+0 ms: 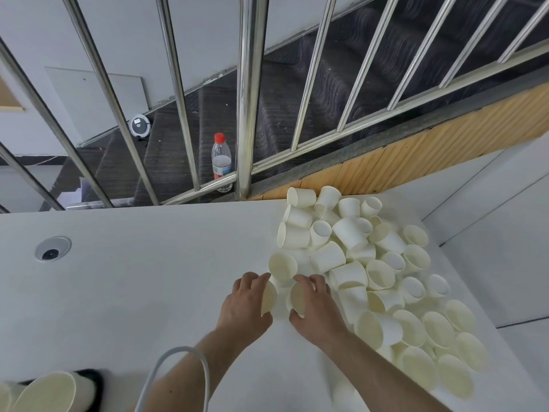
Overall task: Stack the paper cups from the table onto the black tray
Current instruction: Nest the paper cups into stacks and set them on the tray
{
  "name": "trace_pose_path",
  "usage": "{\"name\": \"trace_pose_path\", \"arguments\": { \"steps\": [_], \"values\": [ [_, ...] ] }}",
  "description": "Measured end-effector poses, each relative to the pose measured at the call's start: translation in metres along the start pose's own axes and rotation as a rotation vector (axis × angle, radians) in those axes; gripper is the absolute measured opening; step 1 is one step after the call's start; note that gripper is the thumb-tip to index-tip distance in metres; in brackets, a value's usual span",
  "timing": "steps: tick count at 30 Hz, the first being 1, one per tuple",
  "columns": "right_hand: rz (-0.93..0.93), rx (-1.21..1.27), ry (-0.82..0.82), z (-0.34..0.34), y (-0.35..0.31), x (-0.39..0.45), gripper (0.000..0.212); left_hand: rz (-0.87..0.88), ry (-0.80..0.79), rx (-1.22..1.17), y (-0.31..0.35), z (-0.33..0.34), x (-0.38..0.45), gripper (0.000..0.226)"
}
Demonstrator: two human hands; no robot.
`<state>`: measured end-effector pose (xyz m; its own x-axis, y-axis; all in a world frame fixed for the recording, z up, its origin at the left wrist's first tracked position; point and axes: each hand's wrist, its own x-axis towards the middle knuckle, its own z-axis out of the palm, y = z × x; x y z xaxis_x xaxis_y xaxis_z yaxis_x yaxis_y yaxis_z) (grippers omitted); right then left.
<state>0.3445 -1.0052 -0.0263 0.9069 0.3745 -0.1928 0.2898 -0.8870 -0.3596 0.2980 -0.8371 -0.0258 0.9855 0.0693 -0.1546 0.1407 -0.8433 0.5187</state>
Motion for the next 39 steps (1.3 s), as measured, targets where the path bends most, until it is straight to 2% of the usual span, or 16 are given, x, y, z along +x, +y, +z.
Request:
{"name": "trace_pose_path", "arguments": {
  "steps": [9, 19, 22, 32, 39],
  "values": [
    [-0.104, -0.017, 0.028, -0.017, -0.035, -0.046, 0.062, -0.038, 0.082, -0.024, 0.012, -0.015, -0.066, 0.07],
    [-0.28, 0.031, 0.035, 0.001, -0.088, -0.132, 0.065, -0.157, 0.245, -0.075, 0.001, -0.027, -0.195, 0.068],
    [-0.36, 0.078, -0.006, 0.011, -0.116, -0.161, 0.068, -0.188, 0.3, -0.086, -0.015, -0.035, -0.239, 0.068],
    [-0.496, 0.078, -0.087, 0.041, -0.203, -0.197, 0.069, -0.292, 0.443, -0.049, -0.079, -0.07, -0.316, 0.068],
    [-0.482, 0.061, -0.103, 0.066, -0.267, -0.195, 0.067, -0.328, 0.432, -0.02, -0.148, -0.105, -0.336, 0.071]
  ]
}}
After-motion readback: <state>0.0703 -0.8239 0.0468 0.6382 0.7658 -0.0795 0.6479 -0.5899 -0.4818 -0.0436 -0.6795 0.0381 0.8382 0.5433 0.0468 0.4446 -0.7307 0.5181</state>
